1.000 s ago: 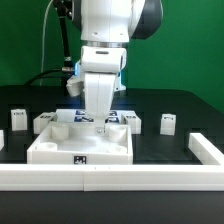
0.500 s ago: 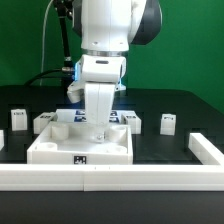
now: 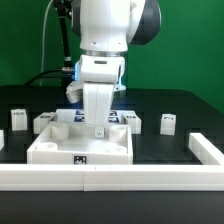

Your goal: Assemble one leg

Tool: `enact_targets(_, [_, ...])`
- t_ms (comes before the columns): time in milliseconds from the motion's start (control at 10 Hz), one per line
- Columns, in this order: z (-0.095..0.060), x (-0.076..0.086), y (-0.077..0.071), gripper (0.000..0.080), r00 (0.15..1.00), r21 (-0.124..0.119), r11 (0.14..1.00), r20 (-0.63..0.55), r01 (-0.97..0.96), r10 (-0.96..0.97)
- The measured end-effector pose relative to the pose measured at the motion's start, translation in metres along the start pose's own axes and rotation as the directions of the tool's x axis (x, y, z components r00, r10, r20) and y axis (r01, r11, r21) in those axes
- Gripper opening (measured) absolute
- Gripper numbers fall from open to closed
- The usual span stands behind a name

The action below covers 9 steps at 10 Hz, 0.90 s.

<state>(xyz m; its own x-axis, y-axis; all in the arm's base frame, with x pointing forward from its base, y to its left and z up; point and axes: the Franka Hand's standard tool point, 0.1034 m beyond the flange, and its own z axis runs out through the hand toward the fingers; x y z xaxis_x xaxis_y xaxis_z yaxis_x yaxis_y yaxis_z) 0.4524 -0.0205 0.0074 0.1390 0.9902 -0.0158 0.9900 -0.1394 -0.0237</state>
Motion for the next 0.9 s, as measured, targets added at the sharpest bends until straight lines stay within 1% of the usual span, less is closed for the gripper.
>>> enact_targets(100, [-0.0003,0.0001,0.0005,0.0091,1.000,-0.002,1.000,0.000,0.000,0.000])
enact_targets(200, [-0.0003,0.0001,0.0005,0.0058,1.000,-0.002,1.000,0.000,0.000,0.000])
enact_targets(800, [-0.0005,0.0004,0.0010,0.0058,1.000,-0.003,1.000,0.000,0.005,-0.005])
enact_targets(900, [-0.0025,0.0034,0.0053,0.0058,0.999,-0.011,0.999,0.006,0.052,-0.052])
